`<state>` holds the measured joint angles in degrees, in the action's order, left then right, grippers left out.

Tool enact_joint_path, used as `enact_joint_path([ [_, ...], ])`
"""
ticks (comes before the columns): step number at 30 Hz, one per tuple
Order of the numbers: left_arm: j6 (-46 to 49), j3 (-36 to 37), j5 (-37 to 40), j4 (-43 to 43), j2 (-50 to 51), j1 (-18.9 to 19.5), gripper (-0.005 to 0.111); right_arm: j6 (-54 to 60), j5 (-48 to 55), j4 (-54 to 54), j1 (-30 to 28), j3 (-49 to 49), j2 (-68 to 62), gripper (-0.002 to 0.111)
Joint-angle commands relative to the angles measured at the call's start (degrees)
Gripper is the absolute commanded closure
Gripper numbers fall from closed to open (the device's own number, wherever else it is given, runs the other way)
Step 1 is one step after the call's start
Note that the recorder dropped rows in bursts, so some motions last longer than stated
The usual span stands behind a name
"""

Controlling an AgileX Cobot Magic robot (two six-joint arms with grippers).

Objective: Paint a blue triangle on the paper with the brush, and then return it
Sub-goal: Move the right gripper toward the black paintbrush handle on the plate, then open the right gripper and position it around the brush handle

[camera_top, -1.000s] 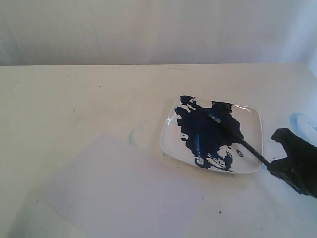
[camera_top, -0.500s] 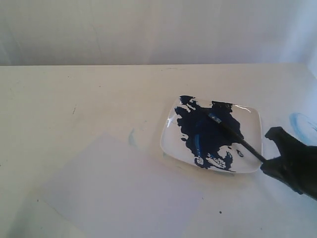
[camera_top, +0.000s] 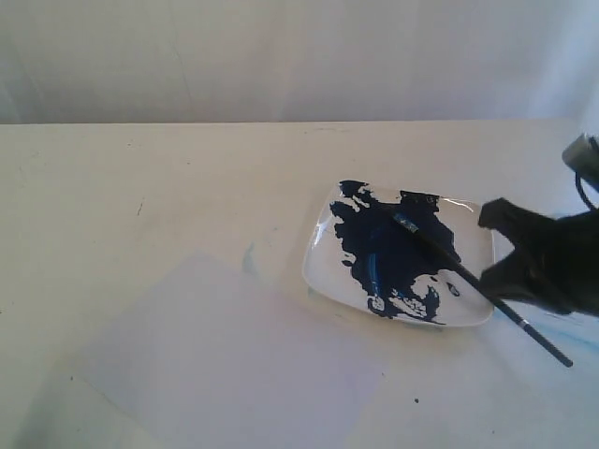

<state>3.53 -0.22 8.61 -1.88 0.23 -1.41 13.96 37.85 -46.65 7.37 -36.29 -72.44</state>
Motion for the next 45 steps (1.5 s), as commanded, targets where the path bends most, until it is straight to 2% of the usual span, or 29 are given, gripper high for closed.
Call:
enact_joint_path([
  [1,-0.1,0.2,-0.1,-0.2,-0.2,0.2,0.107,-9.8,3.3,10.7,0.2,-0.3,-2.3,0.108],
  [19,-0.1,0.2,-0.1,-0.2,-0.2,0.2,0.107,-9.7,-9.2,13.0,0.2,-0.3,-17.4,0.108],
  [31,-0.1,0.2,-0.1,-0.2,-0.2,0.2,0.107,-9.9,-16.8,14.4,0.0,-0.3,-18.7,0.108],
  [38,-0.1,0.2,-0.1,-0.2,-0.2,0.2,0.107,-15.8,-19.2,20.5,0.0,-0.3,-18.7,0.108],
  [45,-0.1,0.2,-0.1,-0.2,-0.2,0.2,0.107,-17.1,-21.0,21.0,0.0,-1.7,-20.0,0.108],
])
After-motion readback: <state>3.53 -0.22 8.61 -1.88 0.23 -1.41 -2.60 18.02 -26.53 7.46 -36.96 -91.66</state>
